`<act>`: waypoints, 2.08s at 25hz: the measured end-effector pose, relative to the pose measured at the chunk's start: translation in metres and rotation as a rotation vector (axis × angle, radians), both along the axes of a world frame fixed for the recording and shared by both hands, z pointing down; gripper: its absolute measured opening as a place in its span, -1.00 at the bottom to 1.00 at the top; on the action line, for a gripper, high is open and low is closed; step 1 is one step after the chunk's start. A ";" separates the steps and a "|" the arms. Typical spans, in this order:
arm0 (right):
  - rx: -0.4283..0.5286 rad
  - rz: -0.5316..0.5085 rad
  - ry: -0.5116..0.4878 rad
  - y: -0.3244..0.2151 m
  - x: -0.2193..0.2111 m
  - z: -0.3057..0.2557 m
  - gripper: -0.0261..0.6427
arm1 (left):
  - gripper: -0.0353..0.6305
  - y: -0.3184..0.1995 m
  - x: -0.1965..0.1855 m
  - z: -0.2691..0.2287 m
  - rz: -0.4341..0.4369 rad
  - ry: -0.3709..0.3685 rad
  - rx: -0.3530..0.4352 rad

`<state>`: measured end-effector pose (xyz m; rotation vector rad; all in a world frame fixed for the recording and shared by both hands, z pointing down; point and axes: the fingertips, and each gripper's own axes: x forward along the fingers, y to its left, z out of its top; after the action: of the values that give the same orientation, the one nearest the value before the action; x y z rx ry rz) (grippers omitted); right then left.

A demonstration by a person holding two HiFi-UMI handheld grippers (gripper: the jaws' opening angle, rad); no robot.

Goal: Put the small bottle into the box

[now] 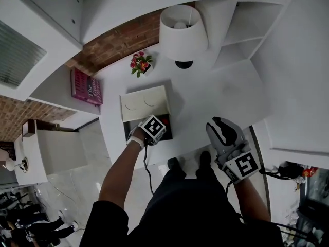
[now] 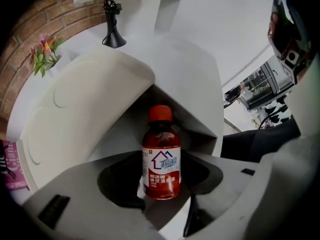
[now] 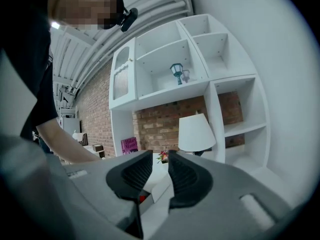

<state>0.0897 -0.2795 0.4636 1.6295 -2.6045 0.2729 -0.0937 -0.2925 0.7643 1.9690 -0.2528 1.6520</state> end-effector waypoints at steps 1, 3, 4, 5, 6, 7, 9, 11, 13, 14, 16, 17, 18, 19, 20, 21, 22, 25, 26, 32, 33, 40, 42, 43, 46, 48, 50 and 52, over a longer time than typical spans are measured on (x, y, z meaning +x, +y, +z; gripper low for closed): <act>0.002 0.006 -0.001 0.000 0.002 0.000 -0.63 | -0.24 -0.005 0.000 0.003 -0.003 -0.003 0.015; -0.005 0.012 -0.004 0.001 0.005 0.001 -0.64 | -0.24 -0.007 0.002 0.007 -0.006 -0.005 0.019; -0.008 0.014 -0.008 0.002 0.005 0.001 -0.64 | -0.24 -0.005 0.003 0.009 -0.007 -0.005 0.010; -0.006 0.016 -0.013 0.003 0.006 0.002 -0.64 | -0.24 -0.004 0.004 0.010 -0.009 -0.006 0.001; -0.004 0.017 -0.016 0.003 0.007 0.003 -0.65 | -0.24 -0.002 0.005 0.012 -0.012 -0.007 -0.005; -0.005 0.016 -0.016 0.004 0.008 0.004 -0.65 | -0.23 -0.002 0.005 0.013 -0.014 -0.009 -0.007; -0.013 0.011 -0.019 0.005 0.008 0.005 -0.66 | -0.23 -0.002 0.005 0.014 -0.018 -0.009 -0.008; -0.027 0.009 -0.032 0.006 0.005 0.005 -0.66 | -0.23 -0.002 0.006 0.013 -0.024 -0.002 -0.008; -0.029 0.001 -0.043 0.008 0.002 0.004 -0.66 | -0.23 -0.002 0.007 0.014 -0.034 0.002 0.000; -0.025 -0.003 -0.044 0.008 0.001 0.004 -0.66 | -0.22 -0.002 0.007 0.014 -0.041 0.001 0.009; -0.012 -0.012 -0.034 0.010 0.001 0.005 -0.66 | -0.22 -0.003 0.006 0.015 -0.062 -0.001 0.032; -0.009 -0.016 -0.031 0.011 0.001 0.005 -0.66 | -0.22 -0.003 0.005 0.014 -0.076 0.002 0.043; -0.005 -0.020 -0.034 0.011 0.000 0.003 -0.66 | -0.22 -0.004 0.006 0.012 -0.089 0.008 0.056; -0.001 -0.023 -0.040 0.011 0.000 0.001 -0.66 | -0.21 -0.005 0.007 0.008 -0.100 0.017 0.074; 0.004 -0.026 -0.045 0.011 -0.001 -0.002 -0.66 | -0.21 -0.007 0.007 0.002 -0.107 0.023 0.102; 0.007 -0.029 -0.044 0.012 -0.001 -0.003 -0.66 | -0.21 -0.011 0.006 -0.005 -0.107 0.027 0.140; 0.006 -0.031 -0.037 0.012 -0.001 -0.004 -0.66 | -0.21 -0.014 0.004 -0.015 -0.105 0.028 0.181; 0.017 -0.048 -0.017 0.011 -0.003 -0.009 -0.67 | -0.21 -0.021 0.004 -0.052 -0.131 0.075 0.295; 0.029 -0.057 -0.012 0.009 -0.005 -0.012 -0.67 | -0.21 -0.024 0.006 -0.067 -0.155 0.113 0.332; 0.094 -0.063 0.041 0.000 -0.012 -0.035 -0.68 | -0.22 -0.046 0.023 -0.192 -0.243 0.386 0.756; 0.108 -0.056 0.050 -0.003 -0.012 -0.041 -0.68 | -0.22 -0.050 0.025 -0.218 -0.254 0.428 0.841; 0.214 0.006 0.079 -0.026 -0.011 -0.088 -0.74 | -0.22 -0.057 0.028 -0.361 -0.356 0.668 1.198; 0.240 0.004 0.078 -0.027 -0.014 -0.102 -0.75 | -0.22 -0.053 0.027 -0.386 -0.369 0.705 1.254; 0.251 0.000 0.079 -0.027 -0.016 -0.108 -0.75 | -0.22 -0.050 0.027 -0.396 -0.377 0.724 1.276; 0.287 -0.006 0.082 -0.026 -0.022 -0.125 -0.76 | -0.23 -0.043 0.024 -0.426 -0.419 0.787 1.327; 0.315 -0.009 0.079 -0.026 -0.024 -0.137 -0.76 | -0.23 -0.040 0.022 -0.442 -0.444 0.815 1.355; 0.344 -0.020 0.080 -0.027 -0.027 -0.148 -0.76 | -0.23 -0.038 0.021 -0.454 -0.459 0.829 1.377; 0.371 -0.030 0.082 -0.026 -0.029 -0.159 -0.76 | -0.23 -0.036 0.020 -0.461 -0.475 0.837 1.390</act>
<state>0.0610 -0.3055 0.3049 1.6527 -2.7353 -0.2919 -0.0734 -0.3286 0.3029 2.9094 -1.6581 0.0692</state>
